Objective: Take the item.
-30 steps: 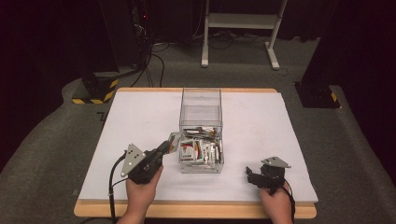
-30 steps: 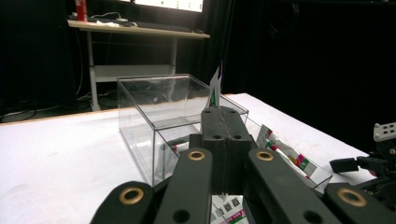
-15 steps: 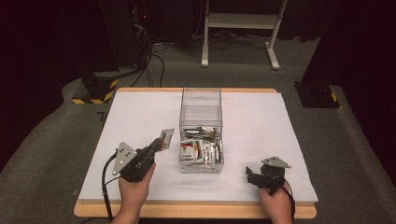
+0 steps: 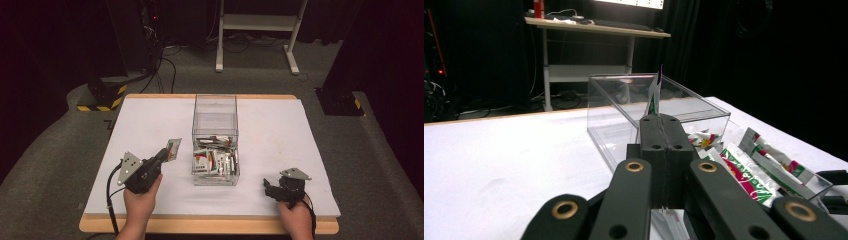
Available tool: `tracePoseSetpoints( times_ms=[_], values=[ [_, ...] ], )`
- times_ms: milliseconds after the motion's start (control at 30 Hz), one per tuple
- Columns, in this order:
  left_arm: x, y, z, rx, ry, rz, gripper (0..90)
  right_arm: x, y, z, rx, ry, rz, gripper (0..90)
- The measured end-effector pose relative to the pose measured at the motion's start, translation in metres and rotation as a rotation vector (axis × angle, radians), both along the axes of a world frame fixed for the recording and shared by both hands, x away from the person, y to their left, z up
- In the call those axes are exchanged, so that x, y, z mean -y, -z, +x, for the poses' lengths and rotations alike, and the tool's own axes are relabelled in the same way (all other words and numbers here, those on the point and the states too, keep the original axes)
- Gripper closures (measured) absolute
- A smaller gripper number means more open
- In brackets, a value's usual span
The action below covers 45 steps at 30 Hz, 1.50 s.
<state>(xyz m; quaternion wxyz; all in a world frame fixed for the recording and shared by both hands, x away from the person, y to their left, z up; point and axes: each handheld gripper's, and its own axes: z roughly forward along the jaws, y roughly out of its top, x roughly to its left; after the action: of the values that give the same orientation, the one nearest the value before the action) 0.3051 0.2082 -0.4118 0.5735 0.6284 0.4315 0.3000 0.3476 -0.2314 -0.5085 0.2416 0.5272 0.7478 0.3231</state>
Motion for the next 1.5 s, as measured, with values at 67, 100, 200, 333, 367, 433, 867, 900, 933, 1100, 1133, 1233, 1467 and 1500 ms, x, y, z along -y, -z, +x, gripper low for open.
tracePoseSetpoints(
  times_ms=[67, 100, 200, 333, 367, 433, 867, 900, 933, 1100, 1133, 1233, 1467, 1500],
  values=[
    [-0.002, 0.001, 0.001, -0.003, -0.007, 0.000, 90.0, 0.000, 0.000, 0.000, 0.000, 0.000, 0.000, 12.8],
    [-0.003, 0.002, 0.001, -0.002, -0.010, 0.004, 90.0, 0.000, 0.000, 0.000, 0.000, 0.000, 0.000, 12.9],
    [-0.006, 0.004, 0.002, -0.007, -0.021, 0.003, 90.0, 0.000, 0.000, 0.000, -0.001, -0.001, 0.001, 12.8],
    [-0.010, 0.006, 0.003, -0.009, -0.032, 0.005, 90.0, 0.000, 0.000, 0.000, 0.001, -0.003, 0.001, 12.8],
    [-0.010, 0.006, 0.003, -0.009, -0.032, 0.005, 90.0, 0.000, 0.000, 0.000, 0.001, -0.003, 0.001, 12.8],
    [-0.013, 0.007, 0.004, -0.010, -0.040, 0.006, 90.0, 0.001, 0.000, 0.000, 0.002, -0.006, -0.003, 12.8],
    [-0.028, 0.007, 0.005, -0.004, -0.076, -0.010, 90.0, 0.001, 0.000, 0.001, 0.002, -0.007, -0.004, 12.8],
    [-0.029, 0.007, 0.005, -0.004, -0.078, -0.009, 90.0, 0.001, 0.000, 0.000, 0.002, -0.006, -0.003, 12.8],
    [-0.029, 0.007, 0.005, -0.005, -0.080, -0.012, 90.0, 0.001, 0.000, 0.000, 0.001, -0.006, -0.003, 12.8],
    [-0.032, 0.007, 0.005, -0.007, -0.089, -0.012, 90.0, 0.001, 0.000, 0.001, 0.001, -0.007, -0.003, 12.8],
    [-0.033, 0.007, 0.005, -0.007, -0.089, -0.013, 90.0, 0.001, 0.000, 0.001, 0.001, -0.007, -0.003, 12.8],
    [-0.034, 0.008, 0.006, -0.013, -0.089, -0.020, 90.0, 0.001, 0.000, 0.001, 0.001, -0.007, -0.003, 12.8],
    [-0.029, 0.009, 0.012, -0.028, -0.084, -0.013, 90.0, 0.001, 0.000, 0.001, -0.001, -0.007, -0.002, 12.7],
    [-0.029, 0.009, 0.012, -0.028, -0.084, -0.013, 90.0, 0.001, 0.000, 0.001, -0.001, -0.007, -0.002, 12.7]
  ],
)
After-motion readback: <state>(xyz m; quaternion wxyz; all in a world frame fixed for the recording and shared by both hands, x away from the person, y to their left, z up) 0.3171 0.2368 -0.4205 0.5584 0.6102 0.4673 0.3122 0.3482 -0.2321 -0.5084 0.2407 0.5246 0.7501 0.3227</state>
